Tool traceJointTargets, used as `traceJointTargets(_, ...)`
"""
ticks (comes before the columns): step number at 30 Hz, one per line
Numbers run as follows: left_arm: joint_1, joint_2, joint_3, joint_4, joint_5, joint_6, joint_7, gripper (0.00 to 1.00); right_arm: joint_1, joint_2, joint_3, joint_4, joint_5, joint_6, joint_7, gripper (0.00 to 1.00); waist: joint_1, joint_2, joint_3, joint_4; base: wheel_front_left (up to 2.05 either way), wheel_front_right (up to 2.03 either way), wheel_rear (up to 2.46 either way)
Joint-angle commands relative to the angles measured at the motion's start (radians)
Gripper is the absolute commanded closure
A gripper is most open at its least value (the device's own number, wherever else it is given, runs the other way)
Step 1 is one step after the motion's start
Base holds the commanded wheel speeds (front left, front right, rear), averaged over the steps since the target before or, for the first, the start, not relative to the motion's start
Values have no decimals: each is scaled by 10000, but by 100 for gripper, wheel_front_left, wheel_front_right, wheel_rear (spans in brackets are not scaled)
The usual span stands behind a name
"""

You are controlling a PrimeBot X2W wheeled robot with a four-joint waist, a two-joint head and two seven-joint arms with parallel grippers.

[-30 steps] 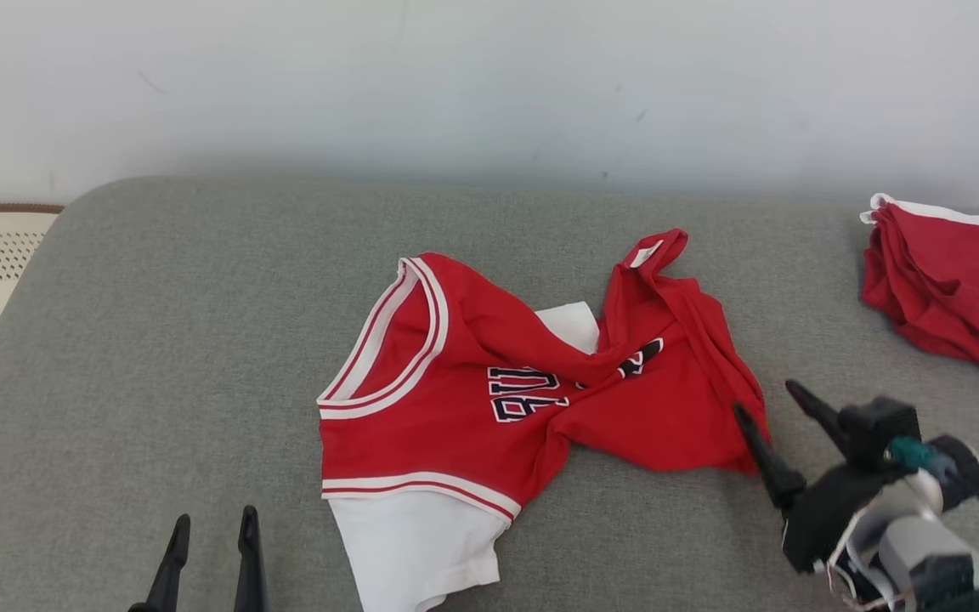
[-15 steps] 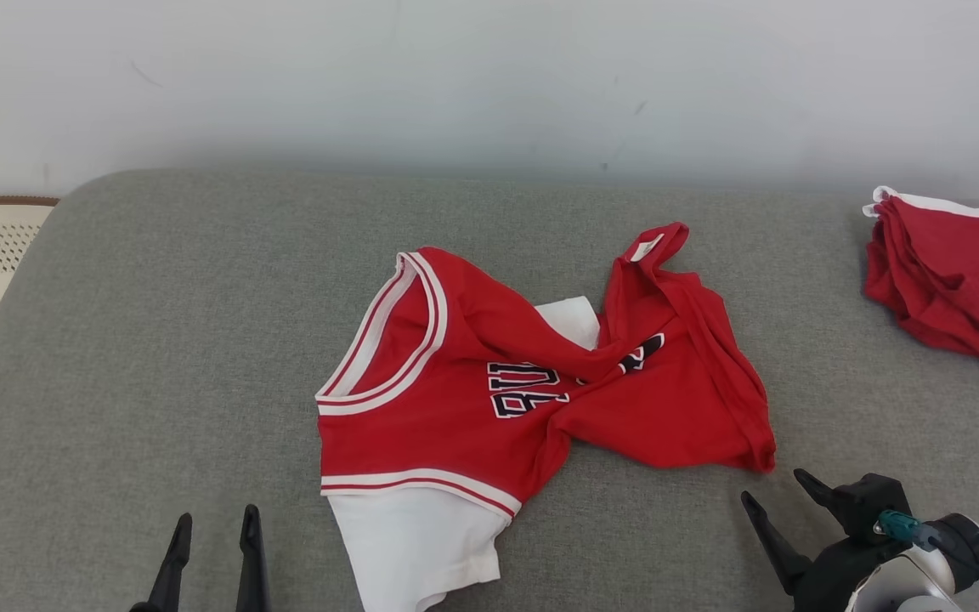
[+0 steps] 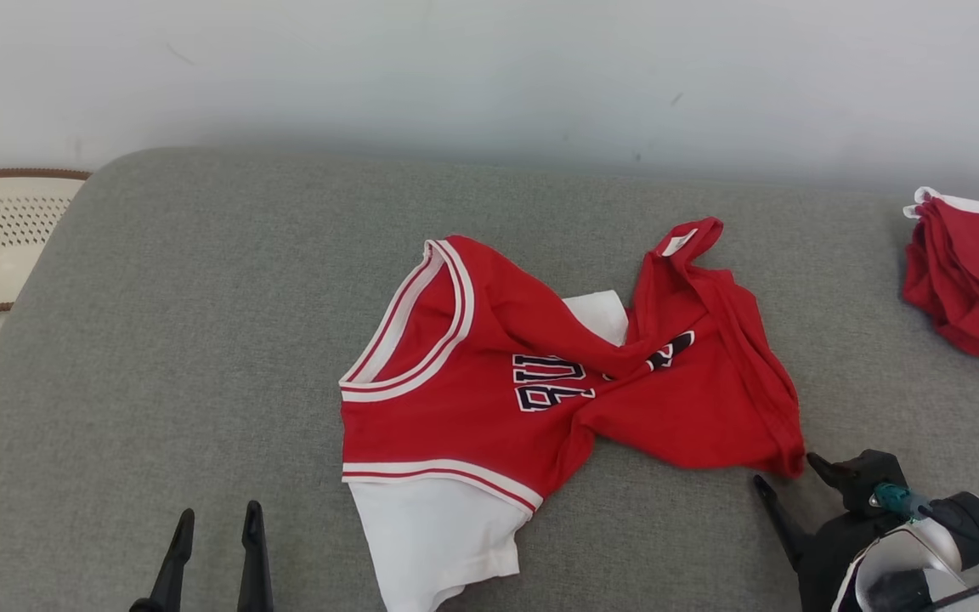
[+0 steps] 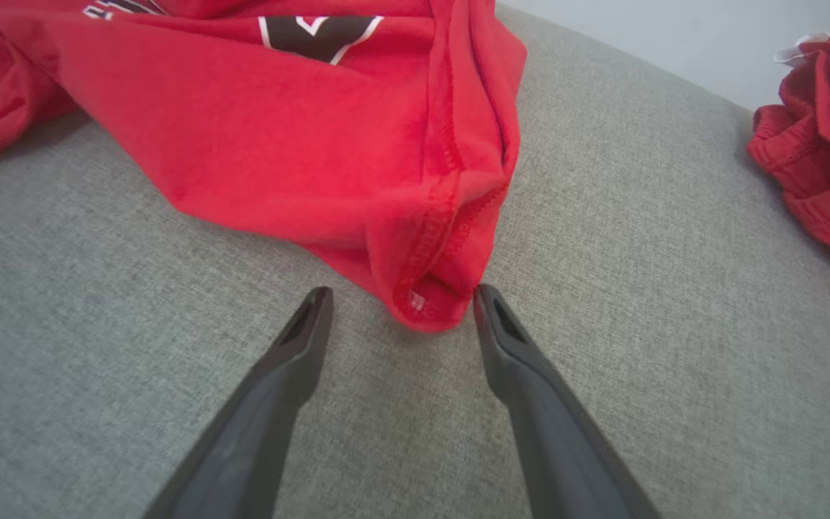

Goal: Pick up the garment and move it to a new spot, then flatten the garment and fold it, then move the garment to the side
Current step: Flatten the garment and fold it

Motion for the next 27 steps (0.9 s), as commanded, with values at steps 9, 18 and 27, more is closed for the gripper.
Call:
traceJointTargets(9,-156,5,47,85,39,-7,-9,0,-676,151,437,1095,195,-2,-54,100,0,0,282,339,0,0,0)
traceJointTargets(18,48,5,95,102,-17,74,-9,0,-440,38,561,525,1321,-2,-11,100,0,0,-31,-52,0,0,0)
traceJointTargets(27,136,5,159,15,-6,50,-9,0,280,-1113,497,-2172,3085,-2,1584,100,0,0,-94,-501,0,0,0)
